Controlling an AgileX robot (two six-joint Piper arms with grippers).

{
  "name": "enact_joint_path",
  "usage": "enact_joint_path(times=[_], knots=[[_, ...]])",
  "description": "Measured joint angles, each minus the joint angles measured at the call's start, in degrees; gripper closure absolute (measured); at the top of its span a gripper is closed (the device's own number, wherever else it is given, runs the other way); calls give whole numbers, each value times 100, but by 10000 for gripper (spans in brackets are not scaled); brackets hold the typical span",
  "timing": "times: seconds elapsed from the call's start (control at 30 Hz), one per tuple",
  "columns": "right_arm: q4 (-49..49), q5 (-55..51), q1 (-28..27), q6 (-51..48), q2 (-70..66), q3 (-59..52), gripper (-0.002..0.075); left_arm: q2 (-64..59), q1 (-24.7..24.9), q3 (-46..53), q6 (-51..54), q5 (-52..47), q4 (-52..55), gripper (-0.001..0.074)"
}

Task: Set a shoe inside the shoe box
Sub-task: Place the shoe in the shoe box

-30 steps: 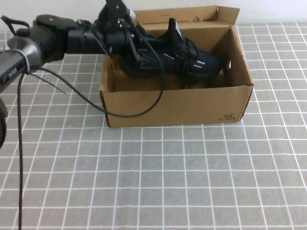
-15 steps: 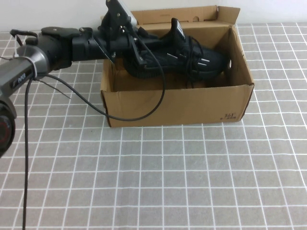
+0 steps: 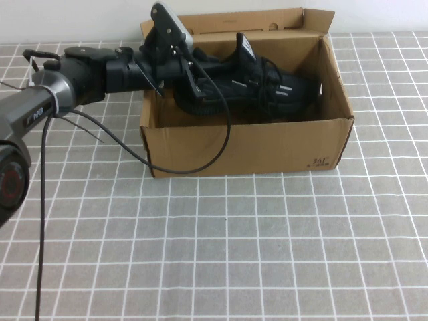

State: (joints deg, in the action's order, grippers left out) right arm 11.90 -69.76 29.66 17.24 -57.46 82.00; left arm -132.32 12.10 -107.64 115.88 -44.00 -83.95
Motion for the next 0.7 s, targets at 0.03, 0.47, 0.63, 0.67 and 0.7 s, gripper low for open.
enact_joint_path(times=[0.03,0.47,0.63,0.67,0.7], knots=[[-34,0,0,0,0,0,742,0,0,0,0,85,0,667],[-133,-105,0,-29,0,0,742,0,21,-23,-104,457,-53,454],[-151,-118,0,-65,0,0,742,73,21,-24,-711,361,283,405],[-160,-118,0,-65,0,0,742,125,21,-24,-867,361,459,402],[-160,-118,0,-66,0,0,742,190,21,-24,-1022,348,666,400]])
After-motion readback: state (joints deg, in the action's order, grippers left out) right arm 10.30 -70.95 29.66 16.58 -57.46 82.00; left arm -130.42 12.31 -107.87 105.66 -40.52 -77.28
